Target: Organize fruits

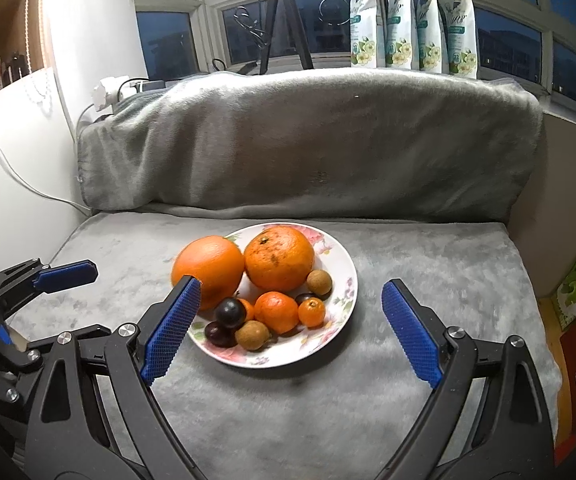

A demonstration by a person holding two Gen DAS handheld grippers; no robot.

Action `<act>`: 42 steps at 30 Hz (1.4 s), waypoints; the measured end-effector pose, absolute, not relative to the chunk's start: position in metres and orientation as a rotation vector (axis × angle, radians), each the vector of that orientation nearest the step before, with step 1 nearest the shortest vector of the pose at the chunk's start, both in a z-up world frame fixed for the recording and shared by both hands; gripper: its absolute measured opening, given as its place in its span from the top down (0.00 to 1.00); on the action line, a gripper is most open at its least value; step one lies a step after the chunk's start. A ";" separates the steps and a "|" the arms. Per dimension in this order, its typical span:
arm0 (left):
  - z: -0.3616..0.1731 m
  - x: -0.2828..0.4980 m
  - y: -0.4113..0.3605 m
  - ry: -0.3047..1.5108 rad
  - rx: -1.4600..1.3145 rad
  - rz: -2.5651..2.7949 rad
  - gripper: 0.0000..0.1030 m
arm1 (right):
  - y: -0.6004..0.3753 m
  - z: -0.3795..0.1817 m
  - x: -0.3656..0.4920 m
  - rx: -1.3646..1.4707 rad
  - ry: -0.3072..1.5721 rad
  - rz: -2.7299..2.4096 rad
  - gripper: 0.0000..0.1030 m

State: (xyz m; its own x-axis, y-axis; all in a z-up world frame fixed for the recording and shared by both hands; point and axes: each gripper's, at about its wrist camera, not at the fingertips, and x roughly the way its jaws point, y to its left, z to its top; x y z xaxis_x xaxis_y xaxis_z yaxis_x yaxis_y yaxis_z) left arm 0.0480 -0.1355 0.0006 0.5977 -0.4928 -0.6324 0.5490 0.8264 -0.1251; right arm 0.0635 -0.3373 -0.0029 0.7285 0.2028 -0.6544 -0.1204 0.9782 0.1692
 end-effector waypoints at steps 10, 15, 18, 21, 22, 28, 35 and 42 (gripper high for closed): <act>0.001 0.036 -0.125 0.695 0.089 -0.565 0.22 | -0.331 0.001 0.041 0.129 0.711 0.172 0.00; -0.001 0.033 -0.122 0.699 0.077 -0.553 0.21 | -0.330 -0.003 0.033 0.142 0.716 0.162 0.00; -0.001 0.031 -0.119 0.698 0.070 -0.544 0.20 | -0.331 -0.006 0.031 0.149 0.724 0.159 0.00; -0.001 0.029 -0.118 0.693 0.076 -0.536 0.20 | -0.332 -0.008 0.029 0.158 0.728 0.158 0.00; -0.001 0.029 -0.117 0.694 0.073 -0.536 0.20 | -0.333 -0.008 0.028 0.165 0.728 0.158 0.00; -0.002 0.029 -0.116 0.698 0.066 -0.533 0.20 | -0.333 -0.011 0.025 0.182 0.735 0.158 0.00; -0.002 0.028 -0.114 0.695 0.067 -0.530 0.20 | -0.332 -0.012 0.027 0.178 0.740 0.159 0.00; -0.001 0.027 -0.112 0.699 0.066 -0.521 0.20 | -0.331 -0.014 0.027 0.178 0.744 0.161 0.00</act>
State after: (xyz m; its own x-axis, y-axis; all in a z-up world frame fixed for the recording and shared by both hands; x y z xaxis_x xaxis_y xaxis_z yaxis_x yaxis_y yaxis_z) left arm 0.0272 -0.1124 -0.0013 0.6436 -0.4360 -0.6290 0.4790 0.8705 -0.1133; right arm 0.0268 -0.3307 -0.0143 0.7248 0.2078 -0.6569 -0.0819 0.9727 0.2173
